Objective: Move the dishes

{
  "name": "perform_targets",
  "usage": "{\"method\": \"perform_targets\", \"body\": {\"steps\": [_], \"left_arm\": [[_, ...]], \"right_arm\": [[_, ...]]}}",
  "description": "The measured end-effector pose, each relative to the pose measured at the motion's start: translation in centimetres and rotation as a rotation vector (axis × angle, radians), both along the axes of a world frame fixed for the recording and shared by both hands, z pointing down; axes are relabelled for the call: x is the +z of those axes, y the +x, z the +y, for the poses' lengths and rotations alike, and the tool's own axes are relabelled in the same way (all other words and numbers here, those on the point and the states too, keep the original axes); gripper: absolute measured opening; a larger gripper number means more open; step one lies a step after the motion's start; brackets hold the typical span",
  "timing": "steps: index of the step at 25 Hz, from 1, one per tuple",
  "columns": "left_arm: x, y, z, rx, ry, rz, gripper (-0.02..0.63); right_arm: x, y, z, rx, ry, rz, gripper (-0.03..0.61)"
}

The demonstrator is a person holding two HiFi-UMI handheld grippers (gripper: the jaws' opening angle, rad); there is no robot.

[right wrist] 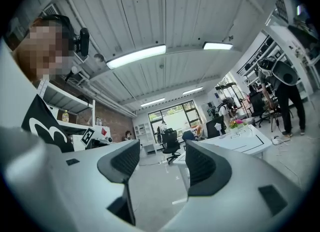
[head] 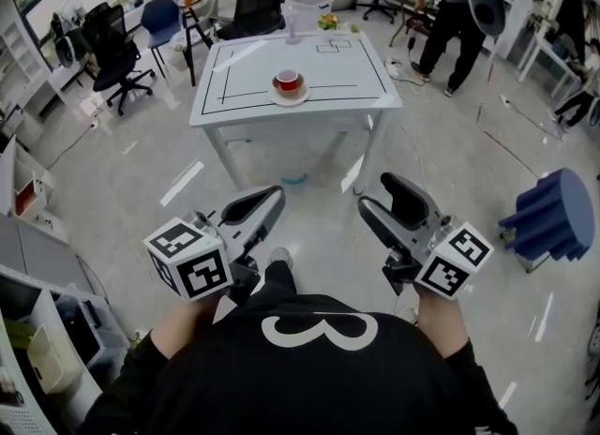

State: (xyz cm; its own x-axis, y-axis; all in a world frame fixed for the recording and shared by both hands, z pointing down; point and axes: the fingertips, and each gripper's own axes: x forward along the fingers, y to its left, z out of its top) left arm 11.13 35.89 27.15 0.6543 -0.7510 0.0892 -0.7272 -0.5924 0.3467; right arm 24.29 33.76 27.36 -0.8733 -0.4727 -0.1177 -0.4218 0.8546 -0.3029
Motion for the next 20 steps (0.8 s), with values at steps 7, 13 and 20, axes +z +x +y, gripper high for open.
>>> {"method": "perform_targets", "body": {"steps": [7, 13, 20], "left_arm": [[0.6, 0.6, -1.9, 0.035, -0.008, -0.009, 0.003], [1.7, -1.2, -4.8, 0.031, -0.017, 0.009, 0.003], [3.3, -5.3, -11.3, 0.021, -0.054, 0.056, 0.003]], "right_arm": [[1.7, 0.3, -1.8, 0.045, -0.007, 0.036, 0.345], [2.6, -1.0, -4.6, 0.053, -0.014, 0.066, 0.360], [4.4, -4.3, -10.8, 0.060, -0.065, 0.111, 0.364]]}}
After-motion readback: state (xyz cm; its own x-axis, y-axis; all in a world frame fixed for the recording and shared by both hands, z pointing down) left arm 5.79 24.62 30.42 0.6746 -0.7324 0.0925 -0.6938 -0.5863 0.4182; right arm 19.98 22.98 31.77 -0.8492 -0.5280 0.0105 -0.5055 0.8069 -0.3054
